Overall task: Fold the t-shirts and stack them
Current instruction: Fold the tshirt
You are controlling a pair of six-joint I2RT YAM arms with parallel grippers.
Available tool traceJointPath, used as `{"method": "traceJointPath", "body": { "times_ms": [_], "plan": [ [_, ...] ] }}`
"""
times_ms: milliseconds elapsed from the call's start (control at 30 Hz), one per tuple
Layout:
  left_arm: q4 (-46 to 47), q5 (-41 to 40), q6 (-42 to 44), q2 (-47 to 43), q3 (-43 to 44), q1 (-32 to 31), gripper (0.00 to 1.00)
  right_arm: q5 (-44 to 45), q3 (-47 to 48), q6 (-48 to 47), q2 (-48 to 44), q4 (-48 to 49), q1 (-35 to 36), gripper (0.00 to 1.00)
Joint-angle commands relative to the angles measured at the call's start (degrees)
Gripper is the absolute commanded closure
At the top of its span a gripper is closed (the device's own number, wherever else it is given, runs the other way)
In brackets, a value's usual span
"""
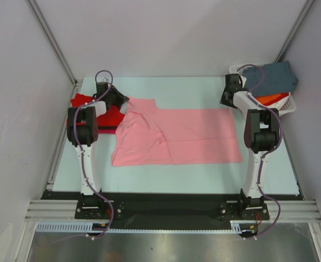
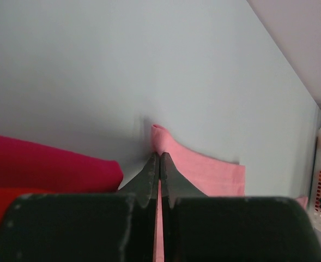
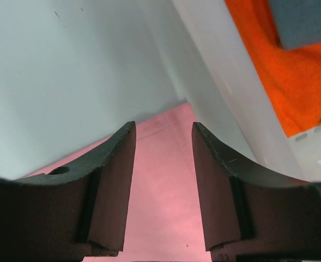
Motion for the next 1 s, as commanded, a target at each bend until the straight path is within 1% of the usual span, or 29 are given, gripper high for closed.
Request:
{"method": "traceJointPath", "body": {
  "times_ms": [0,200,367,533,700,767,867,900,967],
  "plan": [
    [1.15,-2.91,-0.23,-4.28,-1.68,2.54,1.00,1.14,3.61,-1.03,2.15,-1.40,-0.14,0.50],
    [3.17,-3.96,-0.58,-6.04,-4.32,2.99,1.00,1.14,4.49,-1.12,3.82,-1.66,-0.06,0.50],
    [3.26,-2.21,-1.11,-4.90,-3.36,3.07,1.00,3.69,5.55,-1.39,5.84,-2.54,-0.06,0.51],
    [3.26,-2.12,-1.11,-4.63,-3.01,2.72,1.00,3.69,6.07,-1.48,7.25,-2.63,-0.14,0.56],
    [3.18,-1.85,-0.76,-4.28,-2.22,2.28,1.00,4.83,6.78,-1.56,8.31,-3.07,-0.32,0.59],
    [2.83,-2.20,-0.15,-4.19,-1.78,1.85,1.00,4.65,6.95,-1.74,8.31,-2.98,-0.15,0.66],
    [1.95,-2.56,0.73,-4.02,-0.90,1.32,1.00,5.80,6.95,-2.17,8.40,-2.89,-0.06,0.68],
    [1.86,-2.73,1.00,-3.93,-0.55,0.97,1.00,5.80,7.04,-2.35,8.57,-2.72,-0.06,0.80],
    [1.24,-2.91,1.78,-3.84,0.07,0.44,1.00,5.71,7.74,-2.44,9.01,-3.24,0.03,0.89]
  ]
}}
